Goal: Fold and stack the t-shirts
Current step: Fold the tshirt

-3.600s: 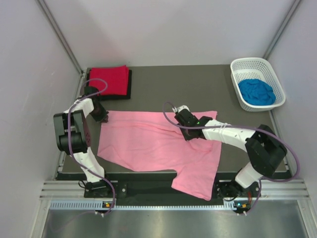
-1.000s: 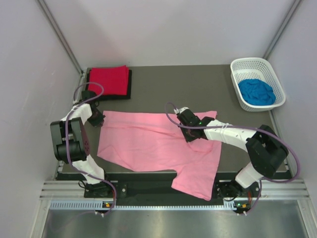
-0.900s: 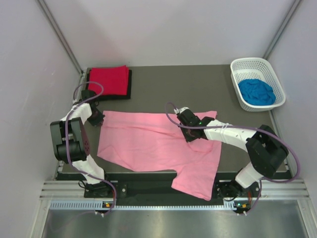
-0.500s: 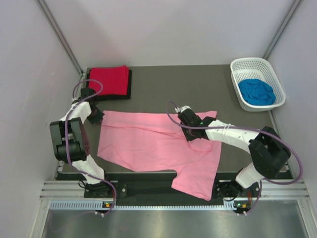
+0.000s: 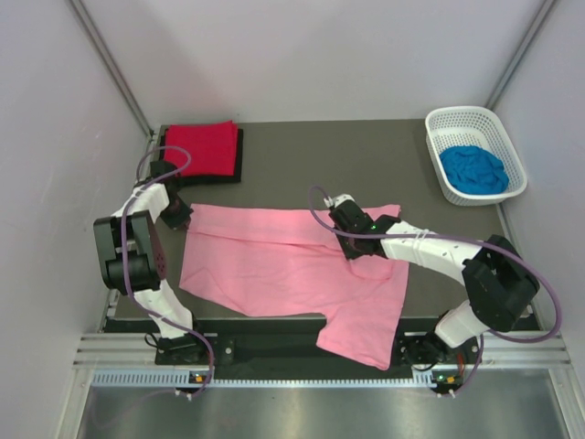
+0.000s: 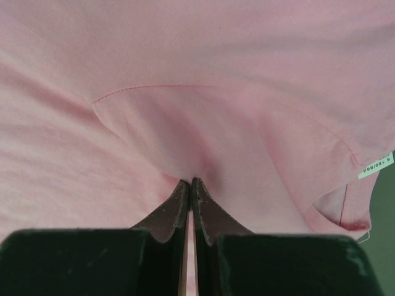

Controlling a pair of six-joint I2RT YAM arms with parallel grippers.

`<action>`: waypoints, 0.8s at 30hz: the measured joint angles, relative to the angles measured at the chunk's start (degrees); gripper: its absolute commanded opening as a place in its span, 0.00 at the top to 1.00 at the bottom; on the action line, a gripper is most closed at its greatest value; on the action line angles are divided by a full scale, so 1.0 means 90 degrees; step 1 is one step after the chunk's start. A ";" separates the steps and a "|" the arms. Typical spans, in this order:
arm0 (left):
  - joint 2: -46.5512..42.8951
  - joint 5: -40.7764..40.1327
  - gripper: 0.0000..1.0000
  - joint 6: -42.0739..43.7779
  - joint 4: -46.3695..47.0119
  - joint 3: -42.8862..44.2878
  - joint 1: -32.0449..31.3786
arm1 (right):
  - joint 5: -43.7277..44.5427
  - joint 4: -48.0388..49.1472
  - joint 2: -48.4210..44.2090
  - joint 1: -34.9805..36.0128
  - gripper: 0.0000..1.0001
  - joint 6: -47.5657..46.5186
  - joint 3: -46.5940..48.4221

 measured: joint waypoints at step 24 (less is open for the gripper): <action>-0.0991 0.1163 0.67 0.0610 0.0226 0.0095 -0.0767 | 0.0206 -0.1071 0.0007 0.0287 0.86 0.0661 0.0374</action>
